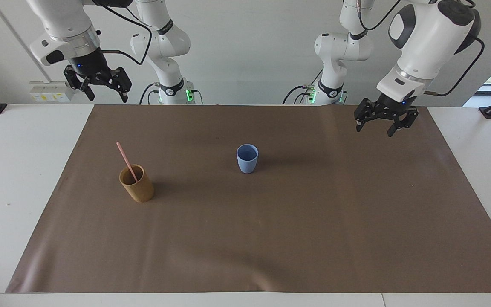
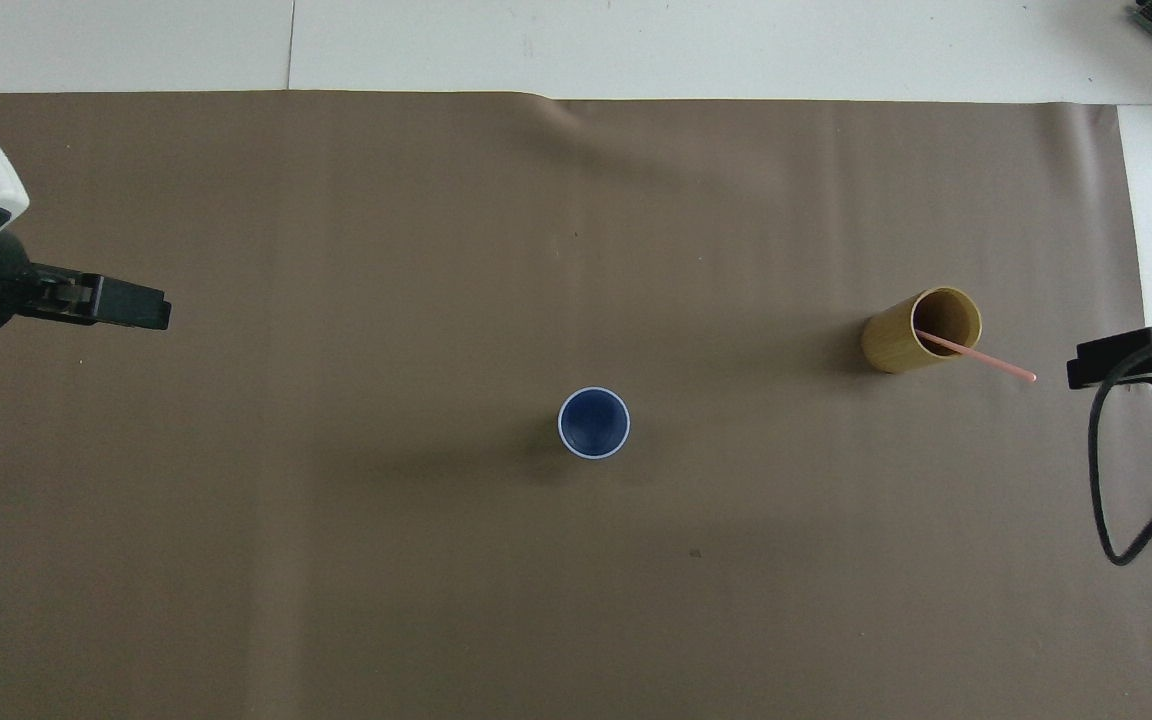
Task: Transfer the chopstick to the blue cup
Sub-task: 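Reach the right gripper to the pink straw and grasp it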
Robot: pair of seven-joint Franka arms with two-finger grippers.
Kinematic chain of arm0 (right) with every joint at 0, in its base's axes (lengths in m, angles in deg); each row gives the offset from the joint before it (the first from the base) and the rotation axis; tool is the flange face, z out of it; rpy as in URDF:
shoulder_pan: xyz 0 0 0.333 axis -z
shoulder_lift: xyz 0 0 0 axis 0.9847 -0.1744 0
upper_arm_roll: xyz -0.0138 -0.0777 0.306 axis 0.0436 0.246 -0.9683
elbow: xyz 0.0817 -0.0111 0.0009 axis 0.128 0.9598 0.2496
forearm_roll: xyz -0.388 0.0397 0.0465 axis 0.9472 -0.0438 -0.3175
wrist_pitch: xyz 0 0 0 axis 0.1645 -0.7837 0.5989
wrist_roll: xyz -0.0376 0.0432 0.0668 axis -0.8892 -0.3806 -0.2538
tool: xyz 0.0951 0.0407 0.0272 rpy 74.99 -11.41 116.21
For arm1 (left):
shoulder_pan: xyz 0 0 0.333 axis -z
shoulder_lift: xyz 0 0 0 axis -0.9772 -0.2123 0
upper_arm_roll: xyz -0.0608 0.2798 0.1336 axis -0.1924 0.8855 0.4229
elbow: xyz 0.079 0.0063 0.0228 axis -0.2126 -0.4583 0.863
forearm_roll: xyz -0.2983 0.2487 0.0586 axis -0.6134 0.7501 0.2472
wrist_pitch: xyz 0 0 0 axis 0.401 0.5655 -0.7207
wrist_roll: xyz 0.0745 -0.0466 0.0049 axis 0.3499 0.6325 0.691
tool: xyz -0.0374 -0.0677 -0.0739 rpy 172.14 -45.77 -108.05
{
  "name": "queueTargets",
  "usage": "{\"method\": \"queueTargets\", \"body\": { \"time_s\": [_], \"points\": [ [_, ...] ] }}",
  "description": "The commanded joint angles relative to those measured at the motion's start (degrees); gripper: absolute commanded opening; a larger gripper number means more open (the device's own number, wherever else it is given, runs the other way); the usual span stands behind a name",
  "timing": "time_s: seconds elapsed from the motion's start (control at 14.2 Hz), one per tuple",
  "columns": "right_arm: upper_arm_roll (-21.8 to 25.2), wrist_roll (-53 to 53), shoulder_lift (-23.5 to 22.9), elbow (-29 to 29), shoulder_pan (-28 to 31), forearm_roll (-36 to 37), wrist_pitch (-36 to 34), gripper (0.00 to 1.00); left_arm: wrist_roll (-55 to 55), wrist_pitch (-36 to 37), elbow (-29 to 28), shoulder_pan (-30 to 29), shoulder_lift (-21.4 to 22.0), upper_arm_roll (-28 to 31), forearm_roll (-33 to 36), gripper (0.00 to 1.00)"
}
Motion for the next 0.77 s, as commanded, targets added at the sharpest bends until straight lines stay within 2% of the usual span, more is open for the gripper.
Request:
{"method": "queueTargets", "body": {
  "time_s": [0.0,0.28,0.56,0.7],
  "points": [
    [-0.55,10.67,0.85,1.8,0.28,0.27,1.92,1.0,-0.87,7.14,6.98,-1.3,-1.57,-0.7,2.59,1.0],
    [-0.47,22.49,-0.91,5.66,0.64,0.54,4.03,1.0,-0.87,9.36,8.22,-1.21,-1.05,-0.7,3.57,1.0],
    [-0.47,33.12,-2.05,13.4,0.9,3.52,11.66,1.0,-0.87,12.16,3.13,-1.3,2.81,-0.61,3.48,1.0],
    [-0.47,35.95,-3.72,15.6,1.16,3.97,15.35,1.0,-0.69,11.21,3.39,-1.3,2.65,-0.35,3.39,1.0]
  ]
}}
